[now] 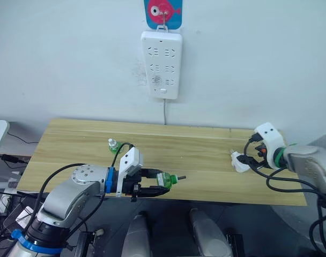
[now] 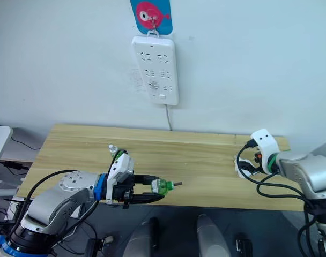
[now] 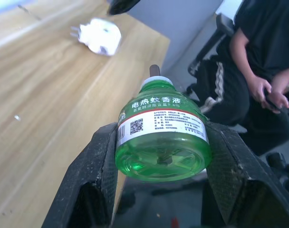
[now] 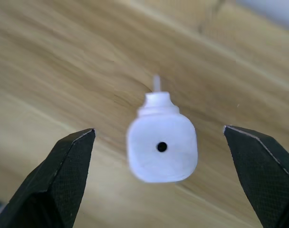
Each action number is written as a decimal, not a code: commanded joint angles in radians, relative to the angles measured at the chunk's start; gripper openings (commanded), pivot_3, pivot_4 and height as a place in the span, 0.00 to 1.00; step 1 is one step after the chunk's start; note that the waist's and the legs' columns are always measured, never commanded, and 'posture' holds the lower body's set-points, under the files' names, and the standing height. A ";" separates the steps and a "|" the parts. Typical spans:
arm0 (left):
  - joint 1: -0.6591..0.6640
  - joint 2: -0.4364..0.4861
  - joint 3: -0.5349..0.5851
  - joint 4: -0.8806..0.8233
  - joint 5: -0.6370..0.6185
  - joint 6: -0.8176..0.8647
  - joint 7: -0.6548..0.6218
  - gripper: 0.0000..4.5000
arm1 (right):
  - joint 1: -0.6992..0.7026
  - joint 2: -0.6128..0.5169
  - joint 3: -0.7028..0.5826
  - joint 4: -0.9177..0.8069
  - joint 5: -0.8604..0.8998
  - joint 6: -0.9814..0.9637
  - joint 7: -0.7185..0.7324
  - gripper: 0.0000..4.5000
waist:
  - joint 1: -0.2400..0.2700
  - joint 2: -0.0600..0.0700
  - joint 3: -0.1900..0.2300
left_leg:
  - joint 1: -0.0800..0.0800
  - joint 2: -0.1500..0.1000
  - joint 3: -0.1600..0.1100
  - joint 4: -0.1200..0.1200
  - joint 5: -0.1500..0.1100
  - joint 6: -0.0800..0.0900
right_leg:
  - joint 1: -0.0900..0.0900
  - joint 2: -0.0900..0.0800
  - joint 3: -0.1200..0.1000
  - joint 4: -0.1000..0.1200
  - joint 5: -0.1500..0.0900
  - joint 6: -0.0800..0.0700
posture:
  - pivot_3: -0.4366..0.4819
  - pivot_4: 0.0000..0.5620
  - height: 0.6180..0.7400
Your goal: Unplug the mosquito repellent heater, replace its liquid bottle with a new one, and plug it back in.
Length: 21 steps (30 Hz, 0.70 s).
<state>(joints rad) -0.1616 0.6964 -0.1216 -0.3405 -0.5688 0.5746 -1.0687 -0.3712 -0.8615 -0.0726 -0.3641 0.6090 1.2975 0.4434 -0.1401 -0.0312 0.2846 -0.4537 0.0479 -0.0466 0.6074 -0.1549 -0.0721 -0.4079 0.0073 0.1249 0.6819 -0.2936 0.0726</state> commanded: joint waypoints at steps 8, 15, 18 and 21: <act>-0.074 -0.359 0.026 0.056 0.085 -0.221 0.276 0.50 | 0.146 0.694 -0.316 -0.288 0.500 0.031 -0.269 1.00 | -0.009 -0.001 -0.002 | 0.000 0.000 -0.001 0.002 0.000 0.000 | 0.003 0.000 0.001 0.000 0.001 0.001 | 0.19 0.46 1.00; -0.061 -0.427 -0.036 0.062 0.135 -0.261 0.313 0.50 | 0.065 0.898 -0.273 -0.173 0.594 -0.094 -0.457 1.00 | -0.031 -0.001 -0.002 | 0.000 0.000 0.000 0.003 0.001 0.000 | 0.002 0.000 0.001 0.000 0.003 0.002 | 0.20 0.45 1.00; -0.058 -0.433 -0.042 0.055 0.138 -0.261 0.322 0.50 | 0.053 0.882 -0.259 -0.142 0.640 -0.121 -0.485 1.00 | -0.031 -0.001 -0.002 | 0.000 0.000 -0.001 0.002 0.001 0.000 | 0.002 0.001 0.000 0.000 0.004 0.001 | 0.21 0.44 1.00; -0.059 -0.437 -0.043 0.050 0.136 -0.256 0.327 0.50 | 0.051 0.850 -0.235 -0.123 0.687 -0.136 -0.499 0.96 | -0.031 -0.001 -0.002 | 0.000 0.000 -0.002 0.001 0.001 0.000 | 0.002 0.001 -0.001 0.000 0.005 -0.002 | 0.21 0.44 1.00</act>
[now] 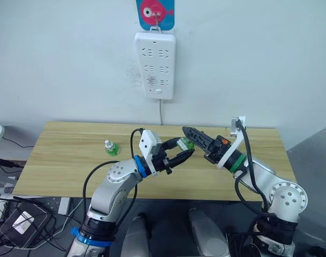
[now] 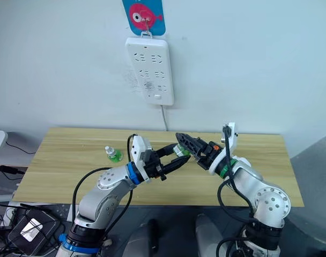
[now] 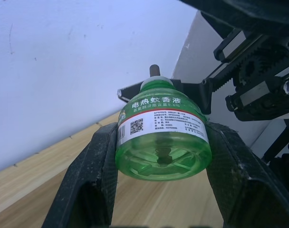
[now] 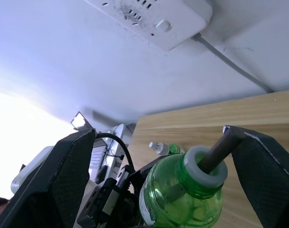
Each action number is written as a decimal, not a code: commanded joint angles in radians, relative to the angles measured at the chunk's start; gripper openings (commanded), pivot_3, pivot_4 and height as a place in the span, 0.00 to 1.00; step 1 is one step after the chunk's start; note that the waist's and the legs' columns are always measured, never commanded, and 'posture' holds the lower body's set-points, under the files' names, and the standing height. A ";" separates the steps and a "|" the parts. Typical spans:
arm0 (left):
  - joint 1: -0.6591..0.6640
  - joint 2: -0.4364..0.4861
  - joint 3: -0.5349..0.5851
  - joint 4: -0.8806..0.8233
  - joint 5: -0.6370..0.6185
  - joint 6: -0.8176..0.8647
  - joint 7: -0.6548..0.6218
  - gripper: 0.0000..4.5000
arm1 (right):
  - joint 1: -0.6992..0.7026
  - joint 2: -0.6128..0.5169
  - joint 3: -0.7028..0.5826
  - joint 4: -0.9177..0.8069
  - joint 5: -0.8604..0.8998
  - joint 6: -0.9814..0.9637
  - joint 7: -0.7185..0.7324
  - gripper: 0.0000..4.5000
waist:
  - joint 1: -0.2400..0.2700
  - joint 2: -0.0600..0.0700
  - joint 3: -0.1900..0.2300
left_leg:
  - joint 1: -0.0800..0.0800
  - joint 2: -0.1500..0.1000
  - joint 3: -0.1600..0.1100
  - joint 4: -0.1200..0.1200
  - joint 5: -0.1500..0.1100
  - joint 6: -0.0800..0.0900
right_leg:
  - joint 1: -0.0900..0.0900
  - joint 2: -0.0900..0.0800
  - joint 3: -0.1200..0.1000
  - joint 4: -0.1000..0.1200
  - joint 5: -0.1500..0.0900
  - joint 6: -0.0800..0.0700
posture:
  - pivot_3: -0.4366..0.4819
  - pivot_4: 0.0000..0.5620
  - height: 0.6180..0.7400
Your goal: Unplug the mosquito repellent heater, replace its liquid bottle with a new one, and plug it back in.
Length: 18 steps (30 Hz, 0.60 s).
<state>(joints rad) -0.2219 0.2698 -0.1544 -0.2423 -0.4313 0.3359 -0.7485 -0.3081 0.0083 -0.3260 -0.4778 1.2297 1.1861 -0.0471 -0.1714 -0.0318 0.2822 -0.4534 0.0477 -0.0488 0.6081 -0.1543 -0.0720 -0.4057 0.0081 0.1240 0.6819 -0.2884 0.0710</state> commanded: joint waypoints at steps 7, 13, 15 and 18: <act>-0.014 -0.030 -0.010 -0.043 0.004 -0.050 0.021 0.50 | 0.017 -0.083 0.094 -0.003 0.167 -0.051 -0.046 0.47 | -0.001 0.000 0.000 | 0.000 0.000 0.000 0.000 0.000 0.000 | 0.000 0.000 0.001 0.000 0.000 0.001 | 0.21 0.44 1.00; -0.005 -0.041 -0.028 -0.048 0.024 -0.067 0.035 0.50 | 0.025 -0.121 0.142 -0.002 0.225 -0.096 -0.063 0.18 | -0.001 0.000 0.000 | 0.000 0.000 0.001 0.001 0.000 0.000 | 0.000 0.000 0.001 0.000 -0.002 0.003 | 0.21 0.44 1.00; 0.000 -0.037 -0.035 -0.047 0.032 -0.064 0.037 0.50 | 0.026 -0.136 0.156 -0.001 0.244 -0.109 -0.067 0.18 | -0.001 0.000 0.000 | 0.000 0.000 0.001 0.000 0.000 0.000 | 0.000 0.000 0.001 0.000 -0.002 0.003 | 0.21 0.44 1.00; 0.006 -0.009 -0.042 -0.037 0.052 -0.082 0.009 0.58 | 0.027 -0.169 0.175 0.002 0.268 -0.122 -0.063 0.18 | -0.001 0.000 0.000 | 0.000 0.000 0.001 0.000 0.000 0.000 | 0.000 0.000 0.001 0.000 -0.002 0.003 | 0.22 0.44 1.00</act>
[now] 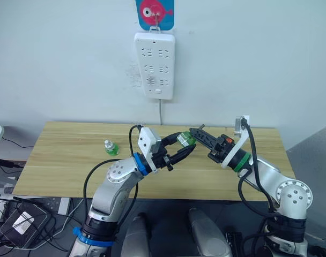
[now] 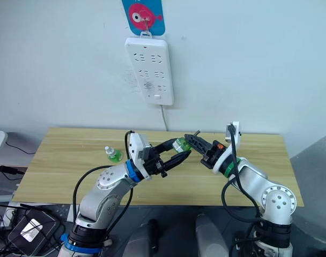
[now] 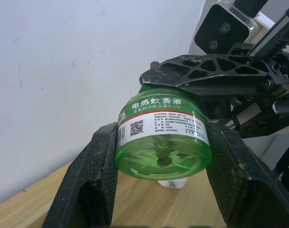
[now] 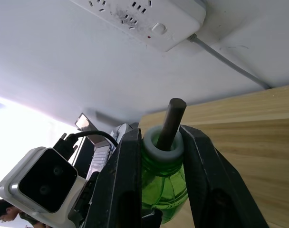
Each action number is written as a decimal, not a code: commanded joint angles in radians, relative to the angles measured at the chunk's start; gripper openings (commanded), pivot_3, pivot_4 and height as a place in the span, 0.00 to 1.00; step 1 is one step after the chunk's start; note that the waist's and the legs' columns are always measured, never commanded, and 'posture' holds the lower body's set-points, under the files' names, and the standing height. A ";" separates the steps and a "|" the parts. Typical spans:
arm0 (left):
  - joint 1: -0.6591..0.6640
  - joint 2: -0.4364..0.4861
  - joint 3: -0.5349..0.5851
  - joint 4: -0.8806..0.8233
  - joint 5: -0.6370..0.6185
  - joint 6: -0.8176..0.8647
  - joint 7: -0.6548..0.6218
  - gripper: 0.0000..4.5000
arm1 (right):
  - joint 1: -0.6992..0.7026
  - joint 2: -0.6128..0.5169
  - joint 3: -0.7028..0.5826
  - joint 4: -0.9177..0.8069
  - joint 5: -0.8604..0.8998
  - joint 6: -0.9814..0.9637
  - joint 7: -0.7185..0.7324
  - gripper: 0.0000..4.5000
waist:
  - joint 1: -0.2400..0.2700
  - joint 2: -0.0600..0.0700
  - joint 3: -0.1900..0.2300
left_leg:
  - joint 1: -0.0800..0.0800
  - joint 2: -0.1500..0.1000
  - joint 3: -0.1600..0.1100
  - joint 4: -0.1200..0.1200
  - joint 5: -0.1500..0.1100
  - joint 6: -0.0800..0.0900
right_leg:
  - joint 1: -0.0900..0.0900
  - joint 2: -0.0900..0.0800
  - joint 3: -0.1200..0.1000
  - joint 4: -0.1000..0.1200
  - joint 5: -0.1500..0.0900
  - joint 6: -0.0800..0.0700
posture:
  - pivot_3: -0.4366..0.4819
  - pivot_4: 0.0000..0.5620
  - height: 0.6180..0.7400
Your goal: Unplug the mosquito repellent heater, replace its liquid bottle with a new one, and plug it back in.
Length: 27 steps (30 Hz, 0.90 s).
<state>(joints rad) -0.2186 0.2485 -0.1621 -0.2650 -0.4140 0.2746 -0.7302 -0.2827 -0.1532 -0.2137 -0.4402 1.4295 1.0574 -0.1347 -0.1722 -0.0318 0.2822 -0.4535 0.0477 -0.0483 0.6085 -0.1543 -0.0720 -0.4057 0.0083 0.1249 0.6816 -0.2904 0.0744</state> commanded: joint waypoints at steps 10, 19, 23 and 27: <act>0.175 0.230 0.037 -0.086 0.124 0.004 0.002 1.00 | -0.023 -0.261 0.297 0.056 -0.570 -0.318 0.331 0.18 | 0.000 0.000 0.000 | 0.000 0.001 0.001 -0.001 0.000 0.000 | -0.001 0.000 0.001 0.000 0.000 0.000 | 0.25 0.48 1.00; 0.417 0.232 0.067 -0.340 0.182 -0.030 0.120 1.00 | -0.248 -0.073 0.447 0.927 -1.216 -1.104 0.370 0.18 | 0.013 0.001 0.001 | 0.001 0.000 0.004 -0.001 0.000 0.000 | -0.001 -0.001 0.002 -0.001 0.000 -0.001 | 0.36 0.51 1.00; 0.460 0.235 0.070 -0.387 0.186 -0.014 0.146 1.00 | -0.328 -0.027 0.390 1.177 -1.269 -1.261 0.382 0.18 | 0.037 0.001 0.002 | 0.001 0.000 0.004 -0.001 0.000 0.000 | -0.001 -0.001 0.002 -0.001 0.002 -0.005 | 0.39 0.51 1.00; 0.520 0.229 0.080 -0.397 0.203 -0.064 0.170 1.00 | -0.355 -0.023 0.376 1.326 -1.324 -1.347 0.423 0.18 | 0.050 0.001 0.002 | 0.001 0.000 0.004 -0.002 0.000 0.000 | -0.001 -0.002 0.002 -0.001 0.002 -0.005 | 0.41 0.51 1.00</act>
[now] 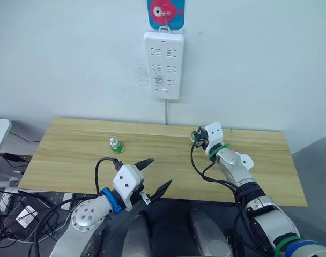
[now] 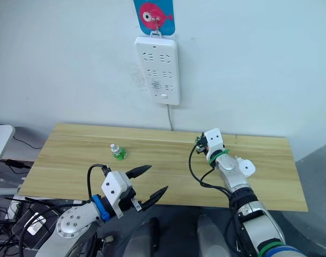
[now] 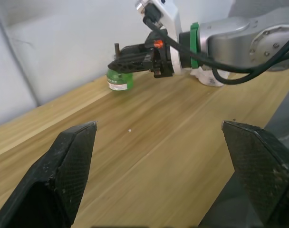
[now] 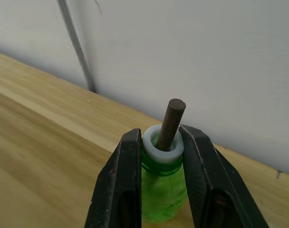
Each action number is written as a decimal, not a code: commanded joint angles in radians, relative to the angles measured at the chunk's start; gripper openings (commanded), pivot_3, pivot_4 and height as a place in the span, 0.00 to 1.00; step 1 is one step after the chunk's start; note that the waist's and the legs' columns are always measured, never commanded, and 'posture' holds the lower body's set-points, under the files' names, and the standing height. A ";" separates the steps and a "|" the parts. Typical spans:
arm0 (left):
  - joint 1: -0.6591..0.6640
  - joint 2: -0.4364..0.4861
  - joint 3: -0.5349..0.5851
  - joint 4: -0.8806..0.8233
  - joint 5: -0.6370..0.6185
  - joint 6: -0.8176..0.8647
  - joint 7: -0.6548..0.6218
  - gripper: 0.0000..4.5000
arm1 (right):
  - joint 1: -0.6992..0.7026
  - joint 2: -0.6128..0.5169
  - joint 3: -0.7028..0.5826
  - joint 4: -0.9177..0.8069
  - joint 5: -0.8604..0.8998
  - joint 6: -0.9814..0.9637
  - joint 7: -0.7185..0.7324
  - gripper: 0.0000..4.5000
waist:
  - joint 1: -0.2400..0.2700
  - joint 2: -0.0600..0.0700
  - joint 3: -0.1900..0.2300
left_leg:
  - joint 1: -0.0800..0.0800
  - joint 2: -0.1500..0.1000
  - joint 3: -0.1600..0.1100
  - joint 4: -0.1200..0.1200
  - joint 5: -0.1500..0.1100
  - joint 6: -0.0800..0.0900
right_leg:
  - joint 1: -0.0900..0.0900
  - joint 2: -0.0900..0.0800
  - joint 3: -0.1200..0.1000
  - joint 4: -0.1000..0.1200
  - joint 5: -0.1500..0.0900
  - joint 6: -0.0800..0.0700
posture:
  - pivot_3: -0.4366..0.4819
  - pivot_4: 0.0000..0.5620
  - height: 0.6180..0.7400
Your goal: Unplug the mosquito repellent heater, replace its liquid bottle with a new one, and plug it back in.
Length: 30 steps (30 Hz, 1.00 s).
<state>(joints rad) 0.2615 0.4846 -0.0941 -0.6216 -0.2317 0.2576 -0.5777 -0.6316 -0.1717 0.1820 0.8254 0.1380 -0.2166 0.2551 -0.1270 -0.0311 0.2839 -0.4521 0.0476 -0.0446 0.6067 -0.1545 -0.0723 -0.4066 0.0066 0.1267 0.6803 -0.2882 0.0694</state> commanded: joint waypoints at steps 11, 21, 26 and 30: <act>0.039 -0.049 0.096 0.050 0.013 -0.061 0.093 1.00 | 0.086 -0.020 -0.058 -0.156 -0.028 -0.050 0.138 0.94 | 0.014 0.001 0.000 | 0.001 0.000 0.001 0.000 0.000 0.000 | 0.000 0.001 0.000 0.001 -0.001 -0.001 | 0.37 0.50 1.00; 0.183 -0.099 0.272 0.234 0.023 -0.142 0.166 1.00 | 0.267 -0.297 0.113 -1.077 0.193 0.473 0.596 0.99 | 0.014 0.001 0.000 | 0.002 0.001 -0.003 -0.003 0.000 0.000 | 0.000 0.001 -0.002 0.002 -0.007 -0.003 | 0.34 0.47 1.00; 0.086 -0.111 0.308 0.362 0.003 -0.164 0.166 1.00 | 0.205 -0.276 0.174 -1.168 0.183 0.636 0.581 0.99 | 0.015 0.000 0.000 | 0.002 0.001 -0.002 0.001 0.000 -0.001 | 0.000 0.000 -0.001 0.001 -0.008 -0.007 | 0.35 0.53 1.00; -0.038 -0.110 0.322 0.478 0.025 -0.175 0.194 1.00 | 0.181 -0.232 0.207 -1.197 0.161 0.750 0.518 0.99 | 0.027 -0.001 0.006 | 0.001 0.000 -0.001 0.002 0.000 -0.001 | 0.000 -0.001 0.000 0.000 -0.008 -0.006 | 0.33 0.63 1.00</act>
<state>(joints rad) 0.2425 0.3686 0.2053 -0.1743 -0.2174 0.1107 -0.4006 -0.4354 -0.4126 0.3837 -0.3286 0.3006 0.4905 0.7999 -0.0999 -0.0322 0.2897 -0.4511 0.0477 -0.0453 0.6081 -0.1545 -0.0732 -0.4069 0.0061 0.1264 0.6802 -0.2956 0.0638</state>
